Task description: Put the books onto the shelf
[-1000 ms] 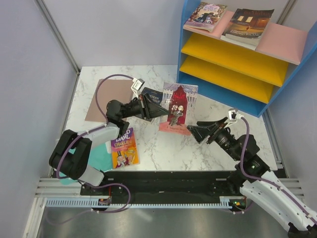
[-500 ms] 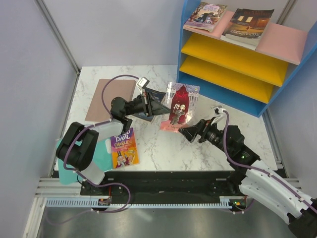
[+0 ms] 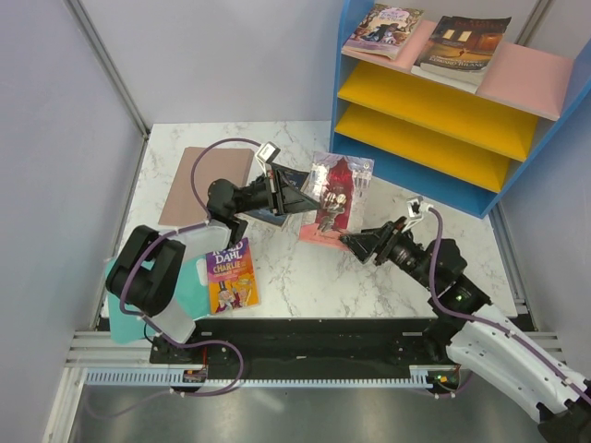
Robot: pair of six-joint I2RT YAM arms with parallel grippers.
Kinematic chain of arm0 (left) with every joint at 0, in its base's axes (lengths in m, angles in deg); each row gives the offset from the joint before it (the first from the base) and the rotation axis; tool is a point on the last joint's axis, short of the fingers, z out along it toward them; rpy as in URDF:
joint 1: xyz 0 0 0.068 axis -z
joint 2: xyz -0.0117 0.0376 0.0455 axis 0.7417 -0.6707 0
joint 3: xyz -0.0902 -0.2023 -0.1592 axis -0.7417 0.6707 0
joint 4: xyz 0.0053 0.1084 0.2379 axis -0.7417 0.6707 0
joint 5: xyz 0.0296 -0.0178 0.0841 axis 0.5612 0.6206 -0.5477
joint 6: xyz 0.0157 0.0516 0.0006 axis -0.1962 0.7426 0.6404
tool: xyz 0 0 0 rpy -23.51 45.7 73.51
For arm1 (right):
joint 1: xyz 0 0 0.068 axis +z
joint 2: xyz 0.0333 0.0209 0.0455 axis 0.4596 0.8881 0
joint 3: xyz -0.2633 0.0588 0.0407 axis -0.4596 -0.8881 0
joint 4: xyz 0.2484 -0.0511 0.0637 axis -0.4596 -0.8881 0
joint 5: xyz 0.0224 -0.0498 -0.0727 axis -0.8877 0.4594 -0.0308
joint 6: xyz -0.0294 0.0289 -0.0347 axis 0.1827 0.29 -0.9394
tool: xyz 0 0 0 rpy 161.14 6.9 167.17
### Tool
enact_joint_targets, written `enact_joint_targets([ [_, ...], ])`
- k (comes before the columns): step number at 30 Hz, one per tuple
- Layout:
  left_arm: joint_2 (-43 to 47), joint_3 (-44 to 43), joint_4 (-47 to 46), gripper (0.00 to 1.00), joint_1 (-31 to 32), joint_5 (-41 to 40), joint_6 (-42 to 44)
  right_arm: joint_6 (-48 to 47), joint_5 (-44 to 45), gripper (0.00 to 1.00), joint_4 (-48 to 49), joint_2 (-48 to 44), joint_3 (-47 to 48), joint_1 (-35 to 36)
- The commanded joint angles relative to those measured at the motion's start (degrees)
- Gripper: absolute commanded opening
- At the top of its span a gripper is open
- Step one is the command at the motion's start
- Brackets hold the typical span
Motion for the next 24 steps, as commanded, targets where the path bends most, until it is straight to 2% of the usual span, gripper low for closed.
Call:
enact_joint_targets([
  [1, -1.4, -2.0, -16.4, 0.02, 0.3, -0.2, -1.3, 1.6, -5.6, 0.7, 5.3, 4.3, 1.7, 0.0],
  [2, -1.4, -2.1, -16.5, 0.02, 0.3, -0.3, -1.3, 1.8, -6.0, 0.68, 5.9, 4.6, 1.6, 0.0],
  [4, -1.6, -2.3, -16.4, 0.02, 0.3, -0.2, -1.2, 2.3, -6.9, 0.53, 7.0, 5.3, 1.5, 0.0],
  [5, -1.8, -2.4, -16.4, 0.02, 0.2, -0.4, -1.1, 2.4, -7.1, 0.44, 7.0, 5.3, 1.4, 0.0],
  [6, -1.9, -2.6, -16.3, 0.02, 0.2, -0.3, -1.0, 2.5, -7.0, 0.23, 6.6, 5.1, 1.5, 0.0],
  [9, -2.2, -2.9, -15.8, 0.02, 0.2, -0.5, -0.5, 2.7, -6.3, 0.0, 4.8, 3.5, 1.7, 0.1],
  [11, -2.5, -3.1, -15.3, 0.02, 0.1, -0.3, -0.2, 2.7, -5.4, 0.0, 3.5, 1.8, 2.1, 0.0],
  [13, -2.6, -3.3, -13.0, 0.12, -0.1, -0.1, 1.1, 2.6, -3.9, 0.0, 0.8, 0.6, 2.5, 0.0],
  [14, -2.5, -3.0, -11.7, 0.22, -0.1, 0.0, 2.0, 2.5, -3.0, 0.0, -0.5, -0.4, 3.6, 0.0],
  [15, -2.3, -2.3, -10.3, 0.44, -0.4, -0.1, 4.4, 2.2, -2.5, 0.0, -2.3, -0.7, 4.2, 0.0],
  [17, -2.2, -0.9, -5.9, 0.63, -1.0, 0.0, 6.9, 1.6, -1.5, 0.0, -4.5, -1.0, 6.7, 0.0],
  [18, -1.7, 1.2, -4.9, 0.81, -1.4, -0.1, 9.0, 0.9, -1.1, 0.0, -6.8, -0.8, 7.7, 0.0],
  [19, -1.2, 2.7, -4.3, 0.91, -2.2, -0.2, 9.9, 0.2, -0.6, 0.0, -8.3, -0.5, 9.1, 0.0],
  [22, 2.8, 10.9, -4.8, 0.96, -5.6, -1.7, 11.7, -3.0, 1.5, 0.0, -15.7, 1.6, 18.4, 0.0],
  [24, 6.4, 16.2, -1.0, 1.0, -7.6, -1.4, 14.8, -6.4, 3.1, 0.0, -21.0, 4.4, 23.2, 0.1],
])
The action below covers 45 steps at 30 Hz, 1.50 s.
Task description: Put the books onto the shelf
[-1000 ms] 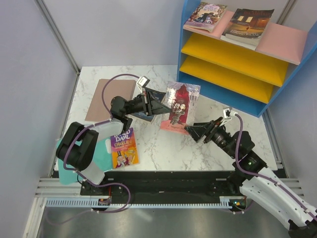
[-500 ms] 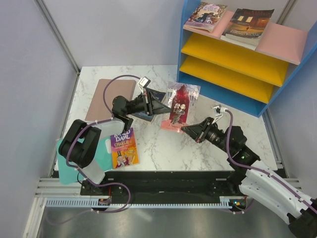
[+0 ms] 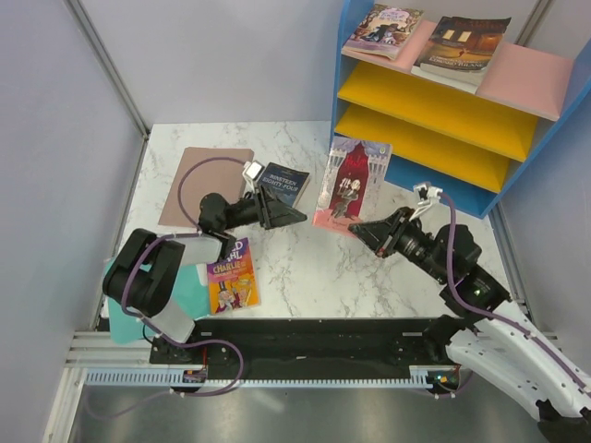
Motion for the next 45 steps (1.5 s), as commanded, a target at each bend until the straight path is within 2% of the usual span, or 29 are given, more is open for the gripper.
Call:
enact_joint_targets([
  [1, 11.0, 9.0, 4.2, 1.0, -3.9, -0.3, 9.9, -7.7, 4.7, 0.0, -9.9, 3.9, 17.2, 0.1],
  [2, 13.8, 10.5, 14.8, 1.0, -3.8, -0.5, 15.9, -9.3, 5.2, 0.0, -11.8, 7.3, 20.6, 0.1],
  [6, 23.9, 13.2, 33.2, 1.0, 0.4, -4.5, 27.4, -15.8, 8.2, 0.0, -25.0, 19.2, 39.7, 0.0],
  [7, 25.9, 13.5, 34.9, 1.0, 1.2, -5.5, 28.4, -17.5, 8.5, 0.0, -27.3, 24.3, 47.8, -0.4],
  [8, 26.4, 13.6, 36.5, 1.0, 1.8, -5.8, 29.5, -18.1, 8.5, 0.0, -31.3, 27.1, 51.6, -1.2],
  [10, 26.9, 13.6, 38.8, 1.0, 3.3, -6.0, 29.9, -19.1, 2.9, 0.0, -35.1, 32.3, 62.7, -6.2],
  [12, 26.5, 13.5, 39.3, 1.0, 4.4, -6.1, 30.5, -18.5, -4.0, 0.0, -38.2, 39.3, 68.6, -11.6],
  [13, 26.0, 13.4, 39.5, 1.0, 4.9, -6.2, 30.8, -18.3, -10.2, 0.0, -38.9, 41.3, 73.5, -16.5],
  [15, 24.3, 12.8, 40.1, 1.0, 6.1, -6.2, 31.4, -18.0, -14.7, 0.0, -39.1, 45.9, 77.4, -23.2],
  [19, 21.5, 11.9, 40.2, 1.0, 8.5, -6.5, 32.6, -16.1, -29.4, 0.0, -37.8, 54.5, 88.2, -33.9],
  [21, 19.5, 11.6, 40.2, 1.0, 9.5, -6.6, 32.9, -11.9, -34.3, 0.0, -34.1, 56.8, 90.5, -40.1],
  [24, 17.4, 11.3, 40.1, 1.0, 10.4, -6.6, 33.0, -4.6, -40.4, 0.0, -25.5, 59.2, 90.2, -44.9],
  [29, 15.7, 12.5, 39.4, 1.0, 12.4, -7.7, 32.9, 7.1, -47.0, 0.0, -11.7, 62.9, 90.4, -49.9],
  [34, 13.6, 14.2, 37.4, 1.0, 13.9, -9.1, 32.0, 18.3, -49.0, 0.0, -1.2, 66.2, 91.7, -52.9],
  [45, 10.3, 13.7, 36.1, 0.99, 15.2, -9.1, 31.3, 25.5, -49.9, 0.0, 1.4, 70.5, 92.7, -59.5],
])
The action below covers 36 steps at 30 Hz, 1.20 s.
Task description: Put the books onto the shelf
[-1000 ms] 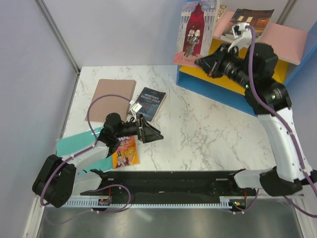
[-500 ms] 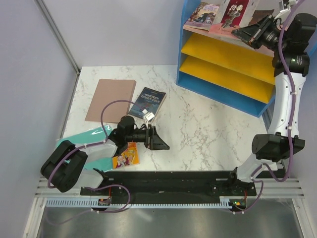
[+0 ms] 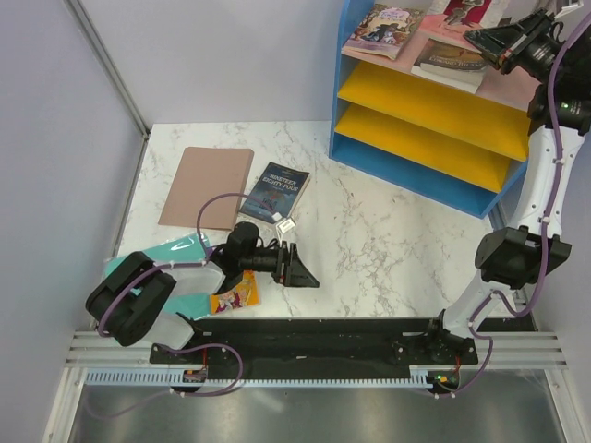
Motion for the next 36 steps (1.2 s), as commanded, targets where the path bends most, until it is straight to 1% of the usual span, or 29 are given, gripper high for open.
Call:
enact_joint_targets([
  [1, -1.4, -0.4, -2.8, 0.99, 0.7, -0.6, 1.0, 4.1, -1.5, 0.0, 4.1, 0.2, 1.1, -2.5],
  [8, -3.6, -0.5, -3.1, 0.99, 1.0, 0.5, 1.4, 5.1, -1.6, 0.0, 4.1, 1.2, -1.9, -3.2],
  [22, -4.5, -1.1, -3.1, 0.99, 1.3, 1.0, 1.2, 2.2, -0.1, 0.02, 0.9, -0.5, -8.5, -3.3],
  [26, -5.1, -1.3, -3.1, 0.99, 1.3, 1.1, 1.2, 1.1, 0.3, 0.04, 0.0, -1.9, -10.9, -3.4],
  [30, -4.8, -1.1, -3.2, 0.99, 1.3, 1.0, 1.2, 0.5, 1.3, 0.11, 0.0, -3.1, -13.2, -3.4],
  [32, -4.8, -1.0, -3.4, 0.99, 1.3, 1.0, 1.2, 0.3, 1.4, 0.13, -0.1, -3.6, -14.0, -3.4],
  [33, -4.8, -1.0, -3.3, 0.99, 1.4, 1.1, 1.3, 0.2, 1.4, 0.17, -0.1, -3.6, -14.2, -3.4],
  [35, -4.9, -1.0, -3.5, 0.99, 1.3, 1.1, 1.2, 0.3, 1.4, 0.2, 0.0, -3.7, -14.5, -3.4],
  [36, -4.8, -1.0, -3.5, 0.99, 1.3, 1.1, 1.1, 0.2, 1.2, 0.23, -0.1, -3.7, -14.5, -3.4],
])
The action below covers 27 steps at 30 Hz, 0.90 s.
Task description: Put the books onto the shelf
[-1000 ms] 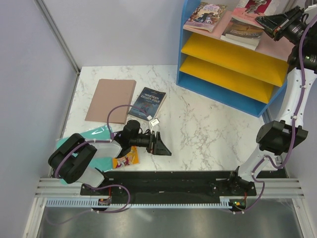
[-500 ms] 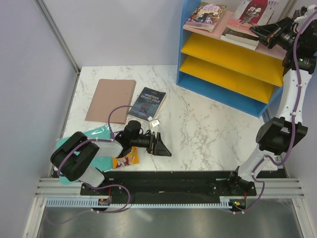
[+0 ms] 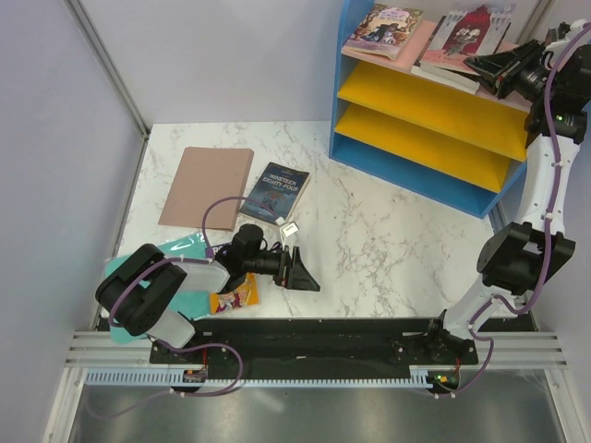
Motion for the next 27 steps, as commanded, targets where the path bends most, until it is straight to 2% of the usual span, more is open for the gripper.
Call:
enact_joint_targets([
  [1, -0.1, -1.0, -2.5, 0.99, 0.5, 0.7, 1.2, -1.3, 0.3, 0.24, 0.2, -1.9, -0.8, -0.1],
  [8, 0.1, -0.9, -2.6, 0.98, 0.5, 0.8, 1.1, -0.8, -0.5, 0.38, 0.2, -2.4, -2.0, -0.3],
  [12, 0.1, -0.8, -2.6, 0.98, 0.5, 0.8, 1.1, -0.8, 0.5, 0.41, 0.2, -3.3, -3.2, -0.5],
  [15, 0.2, -0.7, -2.6, 0.98, 0.5, 0.7, 1.0, -0.8, 1.6, 0.21, 0.3, -3.6, -3.5, -0.6],
  [16, 0.2, -0.5, -2.7, 0.98, 0.5, 0.6, 1.0, -0.8, 1.9, 0.1, 0.3, -3.5, -3.6, -0.6],
  [19, 0.6, -0.4, -2.8, 0.98, 0.5, 0.6, 1.0, -0.7, 2.3, 0.06, 0.2, -3.5, -3.4, -0.6],
  [27, 0.3, -0.5, -2.7, 0.98, 0.5, 0.5, 0.8, -0.1, 3.1, 0.06, 0.3, -2.7, -2.5, -0.6],
])
